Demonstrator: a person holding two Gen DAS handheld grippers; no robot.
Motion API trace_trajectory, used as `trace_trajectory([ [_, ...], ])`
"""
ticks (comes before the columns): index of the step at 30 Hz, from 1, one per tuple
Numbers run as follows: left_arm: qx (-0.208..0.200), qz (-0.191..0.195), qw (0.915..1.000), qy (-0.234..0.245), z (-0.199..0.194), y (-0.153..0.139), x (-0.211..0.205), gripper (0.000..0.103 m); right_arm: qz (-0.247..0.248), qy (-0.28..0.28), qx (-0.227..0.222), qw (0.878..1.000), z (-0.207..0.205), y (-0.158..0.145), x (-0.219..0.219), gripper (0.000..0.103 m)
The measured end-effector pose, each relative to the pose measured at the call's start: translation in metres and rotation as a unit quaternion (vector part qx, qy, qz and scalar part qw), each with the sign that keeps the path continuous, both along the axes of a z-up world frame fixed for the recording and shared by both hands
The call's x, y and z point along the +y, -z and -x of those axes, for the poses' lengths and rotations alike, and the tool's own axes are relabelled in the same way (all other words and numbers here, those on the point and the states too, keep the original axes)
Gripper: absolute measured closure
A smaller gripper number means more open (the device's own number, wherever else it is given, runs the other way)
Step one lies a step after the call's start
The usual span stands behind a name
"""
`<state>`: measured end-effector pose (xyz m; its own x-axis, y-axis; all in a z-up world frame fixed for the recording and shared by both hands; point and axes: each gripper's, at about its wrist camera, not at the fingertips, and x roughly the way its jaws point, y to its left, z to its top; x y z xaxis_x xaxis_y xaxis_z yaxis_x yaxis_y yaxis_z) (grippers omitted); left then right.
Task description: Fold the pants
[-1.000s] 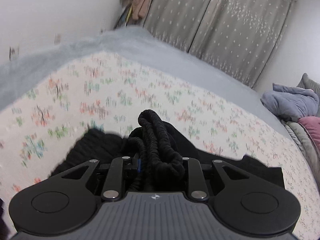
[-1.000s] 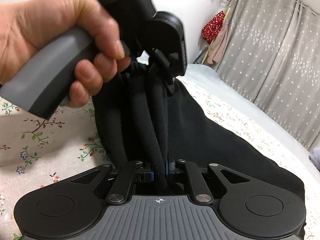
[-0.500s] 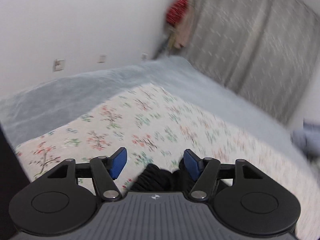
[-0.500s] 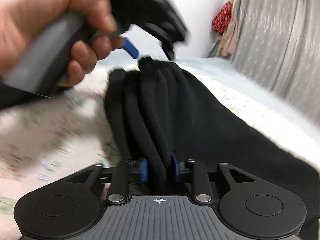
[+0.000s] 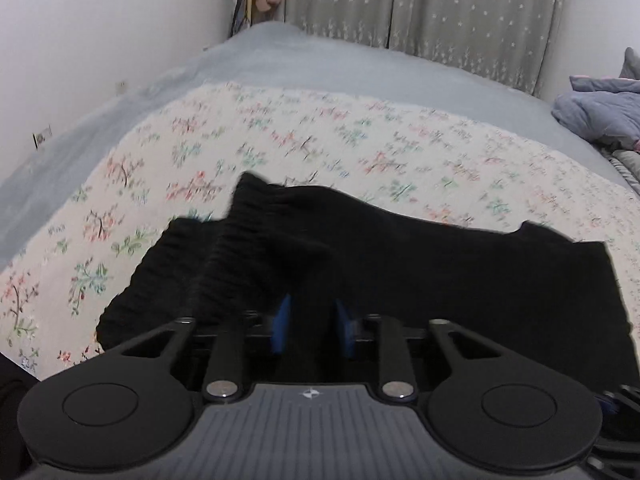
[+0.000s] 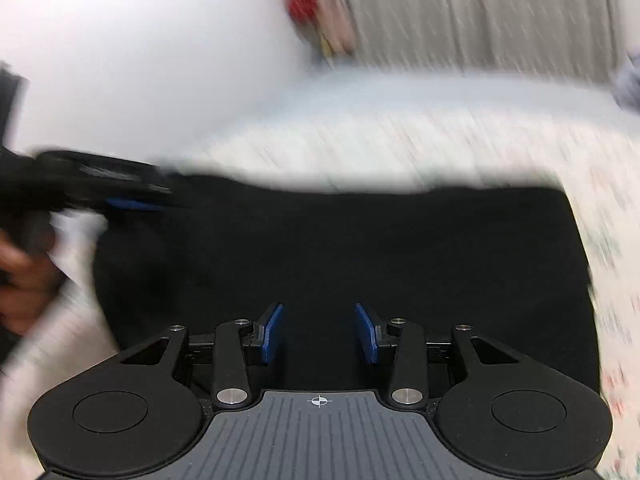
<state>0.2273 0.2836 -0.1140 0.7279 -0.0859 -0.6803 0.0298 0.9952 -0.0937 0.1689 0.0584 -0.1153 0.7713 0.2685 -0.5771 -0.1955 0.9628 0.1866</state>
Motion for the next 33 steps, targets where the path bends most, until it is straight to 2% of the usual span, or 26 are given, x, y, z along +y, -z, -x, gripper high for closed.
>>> trace_trajectory([
  [2, 0.002, 0.007, 1.0000, -0.006, 0.000, 0.002, 0.002, 0.070, 0.005, -0.016, -0.003, 1.000, 0.014, -0.002, -0.008, 0.068],
  [5, 0.005, -0.008, 0.9999, -0.007, 0.004, 0.000, -0.001, 0.070, 0.017, -0.036, 0.009, 0.999, 0.041, -0.011, -0.019, 0.067],
  [9, 0.008, -0.017, 0.9997, -0.014, 0.007, -0.002, -0.006, 0.070, -0.020, -0.058, 0.045, 0.997, 0.071, -0.012, -0.058, 0.068],
  [12, 0.008, -0.024, 0.9994, -0.021, 0.000, -0.005, -0.012, 0.070, 0.010, -0.076, 0.076, 0.994, 0.090, -0.015, -0.073, 0.069],
  [14, 0.004, -0.020, 0.9994, -0.027, 0.000, -0.009, -0.014, 0.070, -0.021, -0.058, 0.063, 0.996, 0.104, -0.024, -0.096, 0.067],
  [16, -0.010, -0.005, 0.9995, -0.028, 0.004, -0.017, -0.019, 0.069, -0.090, -0.014, 0.037, 0.995, 0.112, -0.029, -0.126, 0.064],
  [18, -0.028, 0.011, 0.9994, -0.019, 0.009, -0.025, -0.027, 0.069, -0.162, 0.035, 0.037, 0.985, 0.113, -0.023, -0.155, 0.063],
  [20, -0.046, 0.023, 0.9987, 0.008, 0.014, -0.032, -0.043, 0.069, -0.219, 0.075, 0.056, 0.971, 0.107, -0.009, -0.174, 0.061],
  [24, -0.041, 0.045, 0.9934, 0.097, 0.022, -0.031, -0.095, 0.069, -0.320, 0.101, 0.082, 0.939, 0.093, 0.020, -0.185, 0.062],
  [25, -0.037, 0.046, 0.9908, 0.122, 0.024, -0.029, -0.110, 0.069, -0.337, 0.101, 0.081, 0.932, 0.092, 0.024, -0.184, 0.063],
  [26, -0.032, 0.047, 0.9876, 0.146, 0.026, -0.026, -0.124, 0.069, -0.346, 0.104, 0.084, 0.929, 0.091, 0.027, -0.181, 0.070],
  [28, -0.022, 0.038, 0.9813, 0.187, 0.031, -0.020, -0.153, 0.069, -0.350, 0.113, 0.083, 0.926, 0.090, 0.031, -0.173, 0.071],
  [30, -0.009, 0.015, 0.9763, 0.216, 0.035, -0.010, -0.179, 0.068, -0.359, 0.118, 0.076, 0.923, 0.090, 0.032, -0.168, 0.071],
  [33, 0.017, -0.028, 0.9713, 0.236, 0.033, 0.007, -0.206, 0.068, -0.397, 0.119, 0.082, 0.906, 0.089, 0.040, -0.168, 0.071],
])
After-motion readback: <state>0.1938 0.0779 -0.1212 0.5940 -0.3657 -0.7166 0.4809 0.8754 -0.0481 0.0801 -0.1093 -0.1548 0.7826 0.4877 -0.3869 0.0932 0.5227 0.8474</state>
